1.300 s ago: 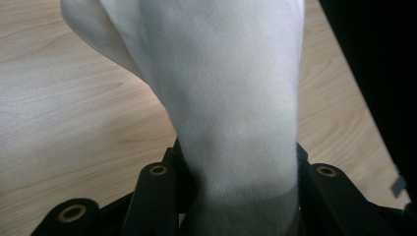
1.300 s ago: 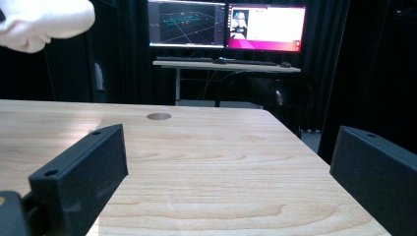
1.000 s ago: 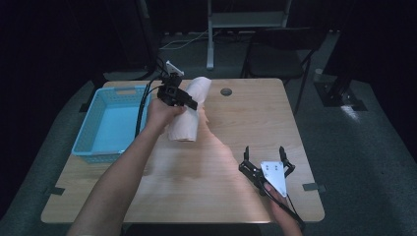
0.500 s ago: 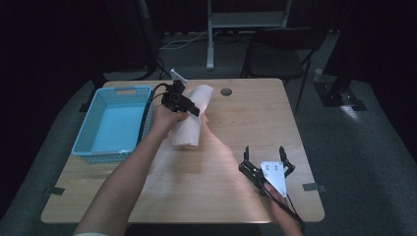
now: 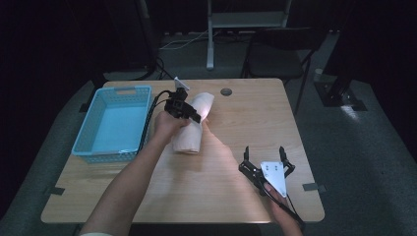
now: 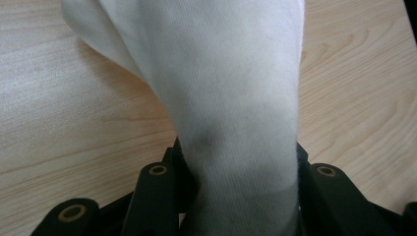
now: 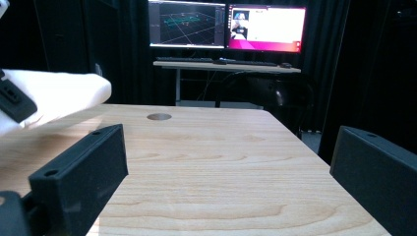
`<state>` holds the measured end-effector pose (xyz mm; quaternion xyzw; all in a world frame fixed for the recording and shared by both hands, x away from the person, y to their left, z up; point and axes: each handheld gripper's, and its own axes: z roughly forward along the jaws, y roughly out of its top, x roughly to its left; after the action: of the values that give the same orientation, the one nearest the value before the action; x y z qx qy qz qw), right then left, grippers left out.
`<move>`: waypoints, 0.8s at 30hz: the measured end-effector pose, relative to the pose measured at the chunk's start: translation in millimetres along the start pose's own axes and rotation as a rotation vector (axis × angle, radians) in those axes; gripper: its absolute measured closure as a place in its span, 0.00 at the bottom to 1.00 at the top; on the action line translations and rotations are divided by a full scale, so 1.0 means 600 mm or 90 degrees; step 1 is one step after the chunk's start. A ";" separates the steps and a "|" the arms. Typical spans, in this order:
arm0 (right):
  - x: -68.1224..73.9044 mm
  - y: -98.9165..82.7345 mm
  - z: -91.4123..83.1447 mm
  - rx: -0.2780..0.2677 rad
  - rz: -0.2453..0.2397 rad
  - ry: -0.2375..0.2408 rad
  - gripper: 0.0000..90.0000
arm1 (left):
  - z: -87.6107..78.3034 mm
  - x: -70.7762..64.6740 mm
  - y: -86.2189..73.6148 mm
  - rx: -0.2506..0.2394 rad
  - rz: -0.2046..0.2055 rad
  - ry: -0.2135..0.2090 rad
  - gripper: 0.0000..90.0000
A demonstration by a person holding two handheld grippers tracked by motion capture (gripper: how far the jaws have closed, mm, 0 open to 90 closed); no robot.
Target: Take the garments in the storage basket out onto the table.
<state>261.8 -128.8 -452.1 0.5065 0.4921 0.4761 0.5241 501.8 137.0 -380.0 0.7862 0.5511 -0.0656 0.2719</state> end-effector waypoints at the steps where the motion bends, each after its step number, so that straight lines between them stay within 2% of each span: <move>1: 0.000 0.000 0.000 0.000 -0.001 0.001 0.00 | 0.003 0.001 -0.002 0.000 -0.002 0.000 0.70; 9: 0.000 0.000 0.000 0.000 0.000 0.001 0.00 | 0.034 0.006 -0.012 0.006 -0.003 -0.004 0.70; 13: 0.000 0.000 -0.001 -0.002 -0.001 0.000 0.00 | 0.040 0.008 -0.015 0.006 -0.001 -0.004 0.70; 20: 0.000 0.000 -0.001 -0.003 -0.002 0.001 0.00 | 0.055 0.008 -0.029 -0.011 0.003 0.013 0.70; 24: 0.000 0.000 -0.001 -0.002 -0.002 0.001 0.00 | 0.059 0.008 -0.035 -0.029 0.007 0.011 0.70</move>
<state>261.5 -128.6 -452.2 0.5045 0.4924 0.4764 0.5254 491.9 128.5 -419.3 0.7832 0.5505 -0.0448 0.2856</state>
